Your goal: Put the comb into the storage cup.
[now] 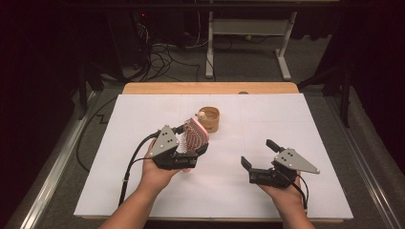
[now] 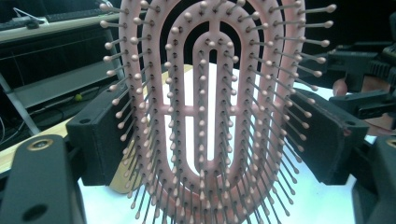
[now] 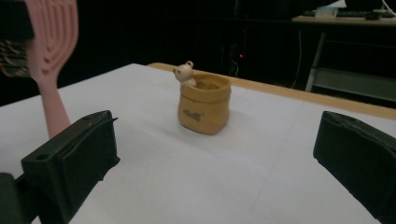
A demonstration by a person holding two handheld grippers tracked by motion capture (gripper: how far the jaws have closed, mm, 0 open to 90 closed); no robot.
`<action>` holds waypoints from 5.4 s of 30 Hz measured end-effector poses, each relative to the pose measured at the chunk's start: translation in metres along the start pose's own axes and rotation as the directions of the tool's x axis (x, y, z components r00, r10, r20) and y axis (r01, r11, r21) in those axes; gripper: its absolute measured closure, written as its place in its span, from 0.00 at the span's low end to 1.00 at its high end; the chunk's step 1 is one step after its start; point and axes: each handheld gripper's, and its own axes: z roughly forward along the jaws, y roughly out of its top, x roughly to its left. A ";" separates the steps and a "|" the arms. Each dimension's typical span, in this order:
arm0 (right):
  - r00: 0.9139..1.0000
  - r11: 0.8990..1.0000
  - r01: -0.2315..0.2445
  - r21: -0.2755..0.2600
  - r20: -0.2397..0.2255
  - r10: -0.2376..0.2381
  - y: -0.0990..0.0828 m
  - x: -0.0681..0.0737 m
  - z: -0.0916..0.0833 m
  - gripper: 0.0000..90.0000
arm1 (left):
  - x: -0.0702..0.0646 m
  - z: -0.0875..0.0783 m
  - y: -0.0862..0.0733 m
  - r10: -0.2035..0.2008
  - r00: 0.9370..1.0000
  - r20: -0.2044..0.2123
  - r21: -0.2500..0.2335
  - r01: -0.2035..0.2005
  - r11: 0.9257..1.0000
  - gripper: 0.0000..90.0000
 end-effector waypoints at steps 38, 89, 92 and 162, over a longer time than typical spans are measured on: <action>0.965 0.999 0.041 -0.021 -0.259 -0.045 0.080 0.081 0.057 0.38 | -0.018 0.011 -0.006 0.015 1.000 -0.003 0.016 -0.015 1.000 0.22; 0.971 1.000 0.016 0.022 -0.238 -0.011 0.086 0.088 0.060 0.73 | -0.020 0.009 -0.006 0.009 0.999 -0.052 -0.004 -0.009 1.000 0.21; 0.971 1.000 0.027 0.015 -0.236 -0.023 0.087 0.089 0.059 0.73 | -0.021 0.008 -0.006 0.007 0.999 -0.049 -0.013 -0.008 1.000 0.21; 0.983 0.998 0.066 0.013 -0.174 -0.063 0.096 0.067 0.049 0.76 | -0.009 0.009 -0.017 -0.105 0.990 0.090 -0.019 0.107 0.994 0.03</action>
